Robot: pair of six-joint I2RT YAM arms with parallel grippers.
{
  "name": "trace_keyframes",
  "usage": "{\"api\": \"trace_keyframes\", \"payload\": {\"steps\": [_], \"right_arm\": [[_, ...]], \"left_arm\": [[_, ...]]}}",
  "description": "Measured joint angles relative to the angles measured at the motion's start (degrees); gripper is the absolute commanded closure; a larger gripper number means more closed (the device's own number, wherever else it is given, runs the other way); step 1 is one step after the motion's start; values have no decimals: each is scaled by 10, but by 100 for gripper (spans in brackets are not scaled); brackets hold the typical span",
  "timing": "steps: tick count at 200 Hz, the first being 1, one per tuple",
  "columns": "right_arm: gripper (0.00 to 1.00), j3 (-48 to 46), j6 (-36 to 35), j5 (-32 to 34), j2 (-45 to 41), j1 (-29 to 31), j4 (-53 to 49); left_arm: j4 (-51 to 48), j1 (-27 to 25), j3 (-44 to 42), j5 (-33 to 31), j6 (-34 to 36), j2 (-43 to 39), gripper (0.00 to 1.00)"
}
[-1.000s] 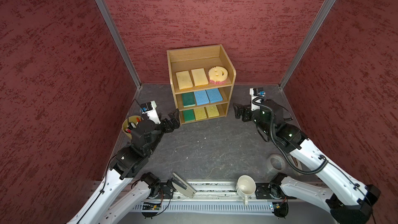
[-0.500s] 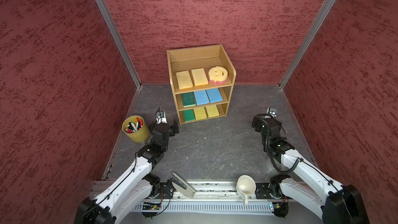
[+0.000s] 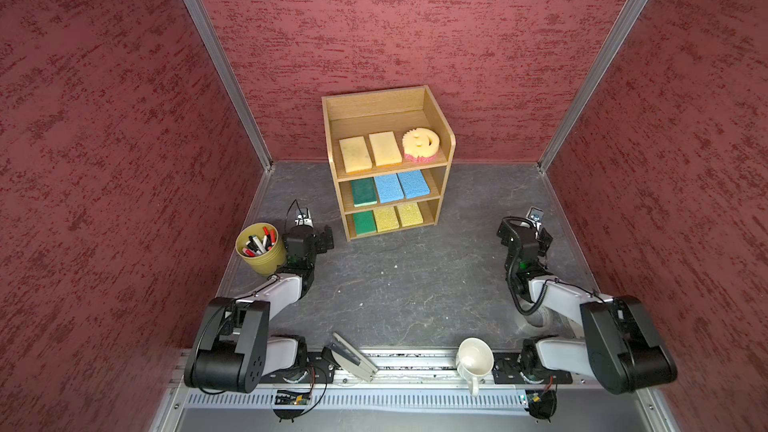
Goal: Place and organize the cleaning sponges onto the shelf
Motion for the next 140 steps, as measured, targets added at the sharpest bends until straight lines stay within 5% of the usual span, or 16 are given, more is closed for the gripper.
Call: {"api": "trace_keyframes", "payload": {"steps": [92,140], "right_arm": [[1,-14,8,-31,63,-68,126],[1,-78,-44,-153,94,-74,271]], "left_arm": [[194,49,-4,91,15,120,1],[228,57,-15,113,10,128,1]]}}
